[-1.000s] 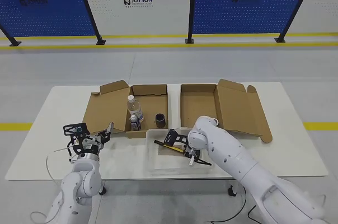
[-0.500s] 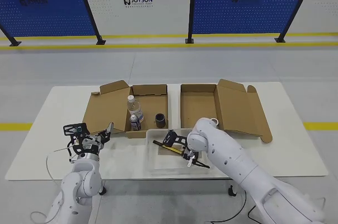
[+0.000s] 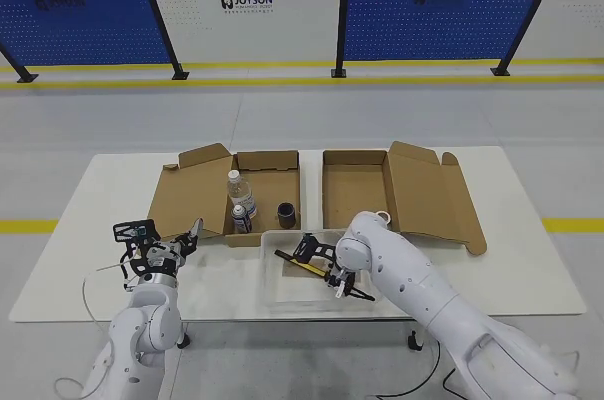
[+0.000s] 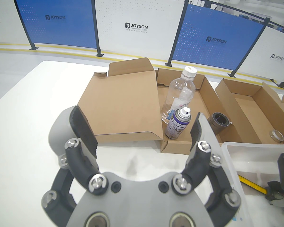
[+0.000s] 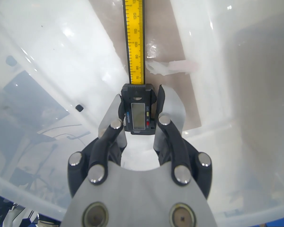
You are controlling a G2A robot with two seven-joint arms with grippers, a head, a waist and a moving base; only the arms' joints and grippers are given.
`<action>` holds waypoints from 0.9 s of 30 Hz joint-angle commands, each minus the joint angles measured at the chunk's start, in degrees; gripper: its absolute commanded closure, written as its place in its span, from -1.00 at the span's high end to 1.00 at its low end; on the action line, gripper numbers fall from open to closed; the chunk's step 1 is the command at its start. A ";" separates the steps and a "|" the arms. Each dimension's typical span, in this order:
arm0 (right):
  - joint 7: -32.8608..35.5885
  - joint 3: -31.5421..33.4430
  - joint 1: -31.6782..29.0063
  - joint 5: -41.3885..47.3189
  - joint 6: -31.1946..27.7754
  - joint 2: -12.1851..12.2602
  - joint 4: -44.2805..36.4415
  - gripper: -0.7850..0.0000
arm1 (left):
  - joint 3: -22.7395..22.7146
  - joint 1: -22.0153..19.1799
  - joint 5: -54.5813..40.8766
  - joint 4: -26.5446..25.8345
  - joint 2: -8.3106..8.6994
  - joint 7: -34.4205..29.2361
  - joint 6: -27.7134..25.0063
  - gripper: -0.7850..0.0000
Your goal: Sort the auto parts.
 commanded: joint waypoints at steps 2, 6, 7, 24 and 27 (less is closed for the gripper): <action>-0.06 -0.20 0.25 0.15 -0.18 -0.23 0.54 -0.40 | 0.00 0.00 -0.01 0.00 0.00 0.00 0.00 1.00; -0.20 -0.40 0.57 0.43 -0.58 -0.52 1.10 -1.00 | 0.00 0.00 -0.01 0.00 0.00 0.00 0.00 1.00; -0.42 -0.35 0.68 0.49 -0.59 -0.56 1.18 -1.00 | 0.00 0.00 -0.01 0.00 0.00 0.00 0.00 1.00; -0.42 6.58 -3.21 2.35 1.11 2.63 -10.36 -1.00 | 0.00 0.00 -0.01 0.00 0.00 0.00 0.00 1.00; -0.22 9.37 -5.26 2.97 1.52 3.89 -14.23 -1.00 | 0.00 0.00 -0.01 0.00 0.00 0.00 0.00 1.00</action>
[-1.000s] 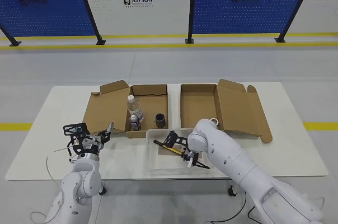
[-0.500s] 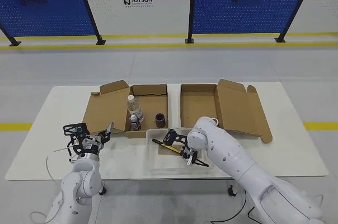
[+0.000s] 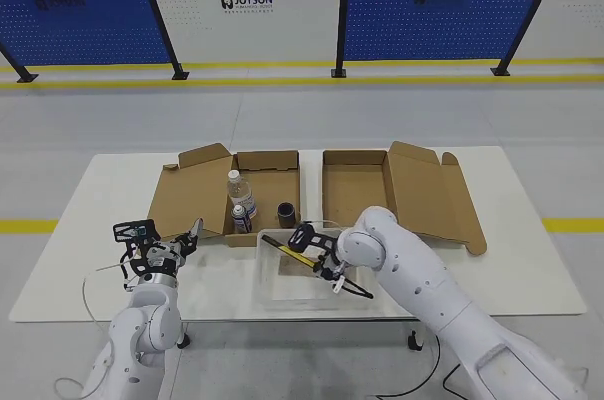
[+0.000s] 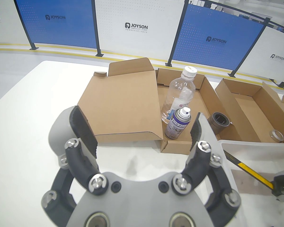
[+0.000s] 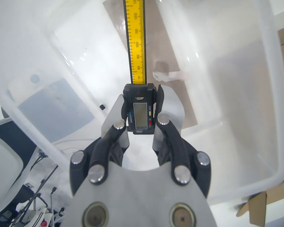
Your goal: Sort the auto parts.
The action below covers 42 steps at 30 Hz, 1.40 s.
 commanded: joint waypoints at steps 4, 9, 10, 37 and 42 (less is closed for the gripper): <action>-0.19 5.71 -4.15 1.41 0.54 2.27 -6.96 -1.00 | 0.00 0.00 -0.01 0.00 0.00 0.00 0.00 1.00; -3.41 13.10 -9.65 5.46 0.67 4.47 -13.17 -1.00 | 0.00 0.00 -0.01 0.00 0.00 0.00 0.00 1.00; -4.22 14.56 -10.83 6.55 0.53 4.85 -14.28 -1.00 | 0.00 0.00 -0.01 0.00 0.00 0.00 0.00 1.00; -16.84 23.72 -18.25 41.21 -11.01 7.18 -9.37 -1.00 | 0.00 0.00 -0.01 0.00 0.00 0.00 0.00 1.00; -18.47 23.85 -18.09 37.74 -9.18 7.57 -10.71 -1.00 | 0.00 0.00 -0.01 0.00 0.00 0.00 0.00 1.00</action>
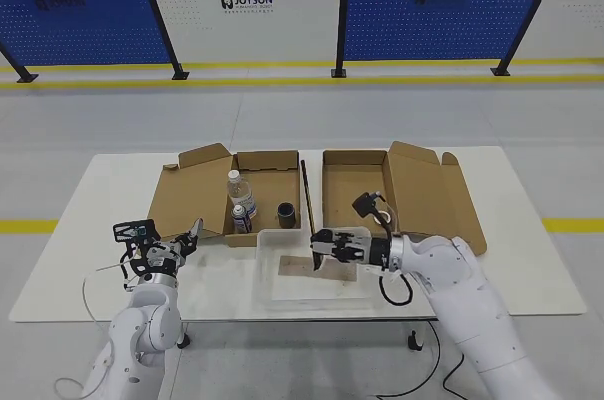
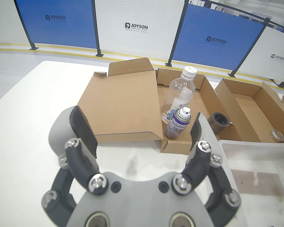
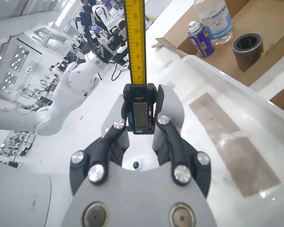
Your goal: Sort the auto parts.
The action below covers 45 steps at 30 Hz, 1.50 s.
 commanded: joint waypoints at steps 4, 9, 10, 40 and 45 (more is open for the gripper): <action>-2.39 1.05 0.03 -6.04 3.47 0.59 -2.36 -1.00 | 0.00 0.00 -0.01 0.00 0.00 0.00 0.00 1.00; -4.90 2.63 -0.74 -11.63 8.95 1.22 -5.65 -1.00 | 0.00 0.00 -0.01 0.00 0.00 0.00 0.00 1.00; -5.61 3.13 -0.95 -12.61 10.25 1.35 -6.20 -1.00 | 0.00 0.00 -0.01 0.00 0.00 0.00 0.00 1.00; -2.82 -1.17 16.17 -28.15 38.35 0.15 13.91 -1.00 | 0.00 0.00 -0.01 0.00 0.00 0.00 0.00 1.00; -3.46 -4.42 19.68 -26.12 37.91 -1.35 21.62 -1.00 | 0.00 0.00 -0.01 0.00 0.00 0.00 0.00 1.00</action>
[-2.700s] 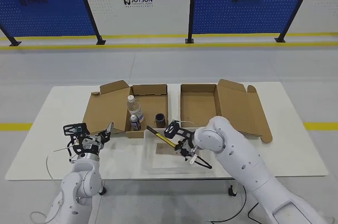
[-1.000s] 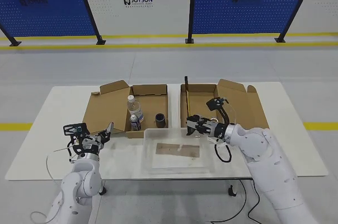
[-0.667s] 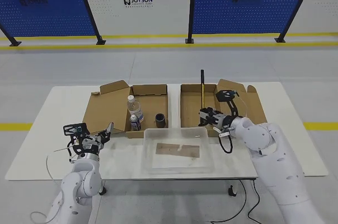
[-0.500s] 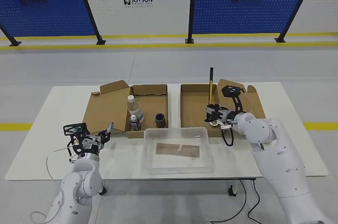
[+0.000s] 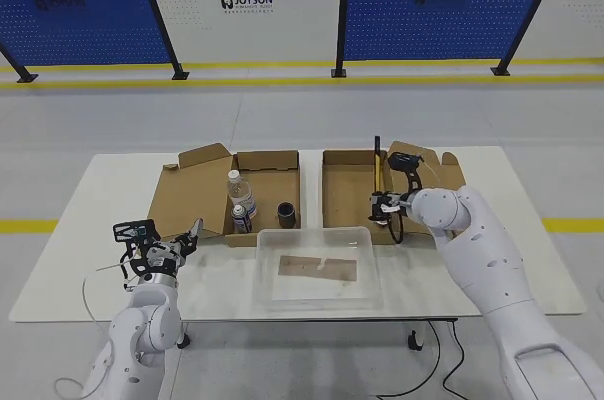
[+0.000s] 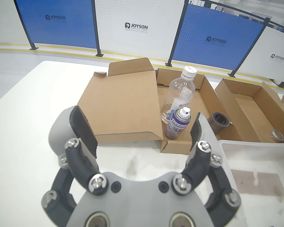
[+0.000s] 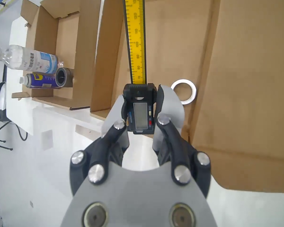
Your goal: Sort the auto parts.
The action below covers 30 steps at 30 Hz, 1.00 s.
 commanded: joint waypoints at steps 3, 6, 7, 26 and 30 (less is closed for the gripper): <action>-0.28 -2.25 2.36 1.04 -0.61 -1.08 5.15 -1.00 | 0.00 0.00 -0.01 0.00 0.00 0.00 0.00 1.00; -0.67 -3.57 3.80 1.97 -1.16 -1.88 8.68 -1.00 | 0.00 0.00 -0.01 0.00 0.00 0.00 0.00 1.00; -0.79 -3.97 4.22 2.34 -1.45 -2.15 9.69 -1.00 | 0.00 0.00 -0.01 0.00 0.00 0.00 0.00 1.00; -2.24 -7.33 8.58 4.46 -6.16 -4.86 19.96 -0.58 | 0.00 0.00 -0.01 0.00 0.00 0.00 0.00 1.00; -2.28 -7.51 8.91 4.38 -6.78 -5.05 20.72 -0.51 | 0.00 0.00 -0.01 0.00 0.00 0.00 0.00 1.00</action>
